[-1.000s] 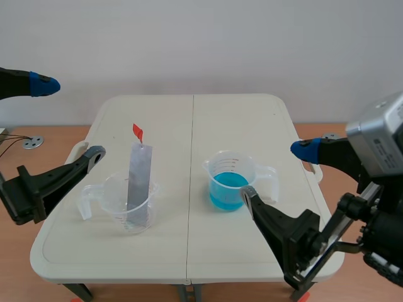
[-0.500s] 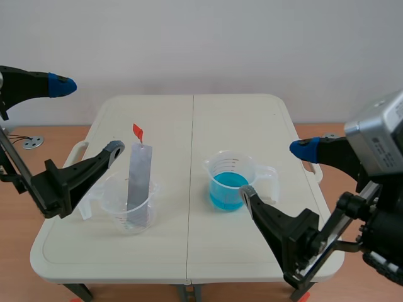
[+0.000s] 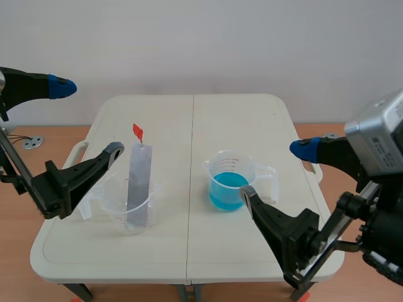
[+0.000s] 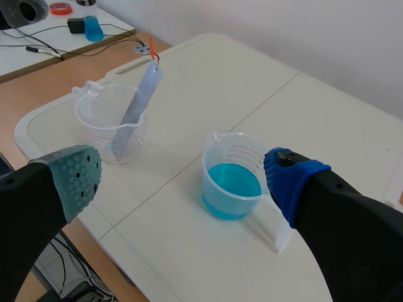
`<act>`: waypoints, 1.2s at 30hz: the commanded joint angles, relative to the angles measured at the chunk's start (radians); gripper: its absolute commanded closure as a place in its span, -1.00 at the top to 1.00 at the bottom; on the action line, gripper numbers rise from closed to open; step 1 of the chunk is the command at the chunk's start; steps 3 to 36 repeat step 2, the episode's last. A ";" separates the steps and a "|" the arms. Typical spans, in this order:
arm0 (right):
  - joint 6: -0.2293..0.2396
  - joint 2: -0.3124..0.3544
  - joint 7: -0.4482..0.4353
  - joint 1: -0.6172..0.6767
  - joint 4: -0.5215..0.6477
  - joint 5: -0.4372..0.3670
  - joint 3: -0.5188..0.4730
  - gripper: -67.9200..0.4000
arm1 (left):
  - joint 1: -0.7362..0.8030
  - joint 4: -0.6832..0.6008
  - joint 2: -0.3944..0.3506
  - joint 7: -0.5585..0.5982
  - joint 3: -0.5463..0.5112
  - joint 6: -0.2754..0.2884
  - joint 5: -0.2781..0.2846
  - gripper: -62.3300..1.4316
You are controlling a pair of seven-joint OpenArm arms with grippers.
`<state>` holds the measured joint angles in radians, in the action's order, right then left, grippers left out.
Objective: Hold the metal plate by the orange handle, dip it into the blue solution, take it out and point at it, then put the plate back in the beaker on the left.
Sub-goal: 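Return to the home posture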
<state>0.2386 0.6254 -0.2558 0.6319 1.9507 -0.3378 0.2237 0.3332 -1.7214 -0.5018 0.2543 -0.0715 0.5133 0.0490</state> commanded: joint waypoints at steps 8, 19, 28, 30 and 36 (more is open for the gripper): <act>-0.007 0.000 -0.012 -0.009 0.025 -0.007 -0.008 0.57 | -0.001 -0.021 -0.006 0.010 -0.005 -0.002 0.010 1.00; -0.007 0.000 -0.012 -0.009 0.025 -0.007 -0.008 0.57 | -0.001 -0.021 -0.006 0.010 -0.005 -0.002 0.010 1.00; -0.007 0.000 -0.012 -0.009 0.025 -0.007 -0.008 0.57 | -0.001 -0.021 -0.006 0.010 -0.005 -0.002 0.010 1.00; -0.007 0.000 -0.012 -0.009 0.025 -0.007 -0.008 0.57 | -0.001 -0.021 -0.006 0.010 -0.005 -0.002 0.010 1.00; -0.007 0.000 -0.012 -0.009 0.025 -0.007 -0.008 0.57 | -0.001 -0.021 -0.006 0.010 -0.005 -0.002 0.010 1.00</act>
